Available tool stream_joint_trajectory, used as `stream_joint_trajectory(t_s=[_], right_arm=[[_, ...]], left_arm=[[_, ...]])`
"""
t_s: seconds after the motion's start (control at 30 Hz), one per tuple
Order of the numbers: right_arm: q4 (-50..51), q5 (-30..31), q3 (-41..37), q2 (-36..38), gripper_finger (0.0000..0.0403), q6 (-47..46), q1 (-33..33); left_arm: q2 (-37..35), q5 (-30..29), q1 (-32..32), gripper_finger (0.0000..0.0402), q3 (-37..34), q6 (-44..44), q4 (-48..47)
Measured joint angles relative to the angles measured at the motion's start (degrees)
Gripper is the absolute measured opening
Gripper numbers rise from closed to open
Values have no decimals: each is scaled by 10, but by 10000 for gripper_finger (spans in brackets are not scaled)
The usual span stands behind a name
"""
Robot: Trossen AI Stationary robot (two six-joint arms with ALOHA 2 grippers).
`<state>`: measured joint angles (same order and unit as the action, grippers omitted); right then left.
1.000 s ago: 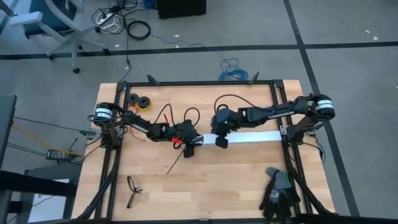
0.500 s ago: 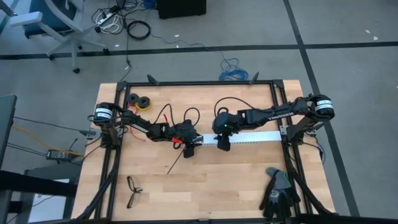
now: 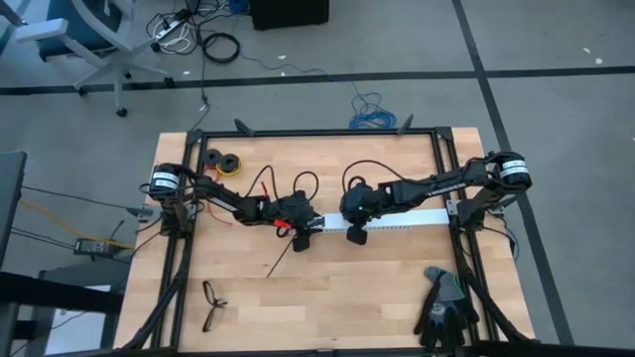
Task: Ziptie cables
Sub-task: Close the white cable duct
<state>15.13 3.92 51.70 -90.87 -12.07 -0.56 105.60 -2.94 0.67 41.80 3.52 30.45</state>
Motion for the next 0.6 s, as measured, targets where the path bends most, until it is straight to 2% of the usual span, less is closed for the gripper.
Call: stream_joint_trajectory(t_s=[0.2,0.33,0.6], right_arm=[[-69,-65,11,-77,2,-19,19],[-136,-87,31,-124,1,-10,22],[-179,-75,43,-111,1,28,21]], left_arm=[[0,7,0,226,-1,4,4],[0,10,1,226,-2,10,6],[1,14,1,225,0,14,10]])
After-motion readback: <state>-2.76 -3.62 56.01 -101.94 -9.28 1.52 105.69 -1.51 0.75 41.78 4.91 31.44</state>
